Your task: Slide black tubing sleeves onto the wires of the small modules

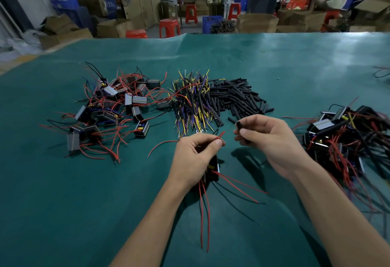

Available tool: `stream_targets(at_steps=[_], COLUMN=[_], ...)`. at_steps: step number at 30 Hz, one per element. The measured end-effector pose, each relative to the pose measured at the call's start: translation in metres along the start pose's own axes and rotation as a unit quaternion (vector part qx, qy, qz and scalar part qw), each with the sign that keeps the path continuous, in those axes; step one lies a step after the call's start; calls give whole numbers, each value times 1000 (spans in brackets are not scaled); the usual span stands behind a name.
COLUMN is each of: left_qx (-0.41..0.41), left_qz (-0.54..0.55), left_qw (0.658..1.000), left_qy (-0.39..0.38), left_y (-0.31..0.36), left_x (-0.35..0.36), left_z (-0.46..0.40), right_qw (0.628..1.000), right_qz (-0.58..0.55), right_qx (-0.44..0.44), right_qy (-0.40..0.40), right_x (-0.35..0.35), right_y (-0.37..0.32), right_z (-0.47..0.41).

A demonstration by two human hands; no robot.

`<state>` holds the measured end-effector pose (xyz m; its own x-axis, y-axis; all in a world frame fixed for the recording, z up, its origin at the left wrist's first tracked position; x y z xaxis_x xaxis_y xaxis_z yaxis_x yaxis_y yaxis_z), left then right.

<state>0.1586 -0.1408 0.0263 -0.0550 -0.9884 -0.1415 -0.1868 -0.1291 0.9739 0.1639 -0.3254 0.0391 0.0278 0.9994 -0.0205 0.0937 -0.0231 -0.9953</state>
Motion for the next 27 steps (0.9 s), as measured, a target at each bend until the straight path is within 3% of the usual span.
stream_targets(at_steps=[7,14,20,27], left_qx=[-9,-15,0,-3], left_qz=[10,-4,-10,-12], left_qw=[1000,1000,1000,1000], left_qy=[0,-5,-5,-5], left_y=[-3,-4,-2,0], left_x=[1,4,1,2], left_z=[0,-1,-2,-2], right_qw=[998,953,983,985], right_qz=[-60,-299,-170,-146], right_qx=[-4,-25,-67,-88], right_qy=[-30,-44,-1,0], right_x=[7,6,9,10], right_y=[-8,-36,-38,-39], right_z=[4,9,12,11])
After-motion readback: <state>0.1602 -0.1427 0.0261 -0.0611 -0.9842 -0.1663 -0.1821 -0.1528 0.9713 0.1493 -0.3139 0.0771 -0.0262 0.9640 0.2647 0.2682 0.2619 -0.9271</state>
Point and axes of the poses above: each hand's wrist, its own z-axis away from the middle knuckle, its own x-axis out of the palm, y = z × x, the point moved 10 cm from there along -z, towards the middle knuckle, and after that the axes turned 3 degrees about -x, right-handed, at the moved point
